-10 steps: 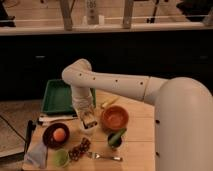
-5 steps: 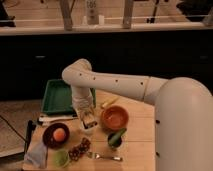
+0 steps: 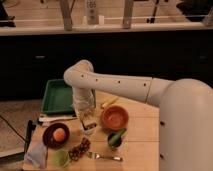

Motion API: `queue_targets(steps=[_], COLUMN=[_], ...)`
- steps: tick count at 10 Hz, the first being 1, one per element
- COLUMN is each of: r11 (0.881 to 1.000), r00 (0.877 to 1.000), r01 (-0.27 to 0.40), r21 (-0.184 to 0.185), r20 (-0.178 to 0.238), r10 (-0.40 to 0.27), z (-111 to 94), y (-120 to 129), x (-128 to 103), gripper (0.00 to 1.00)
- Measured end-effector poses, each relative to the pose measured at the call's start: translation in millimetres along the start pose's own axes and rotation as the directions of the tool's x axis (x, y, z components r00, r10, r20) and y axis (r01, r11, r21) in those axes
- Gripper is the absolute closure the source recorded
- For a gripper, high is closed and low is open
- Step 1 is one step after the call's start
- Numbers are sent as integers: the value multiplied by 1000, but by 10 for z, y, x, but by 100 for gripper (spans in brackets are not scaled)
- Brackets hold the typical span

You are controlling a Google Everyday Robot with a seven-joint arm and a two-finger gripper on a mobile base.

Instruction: Place eraser in paper cup

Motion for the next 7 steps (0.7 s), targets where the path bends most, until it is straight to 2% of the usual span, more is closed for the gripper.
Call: queue_targets(steps=[7], r11=[1000], r00=[1000], r01=[20], r21=[13], r20=[6], r10=[-20], z=[65], y=[-8], x=[1], gripper=[20])
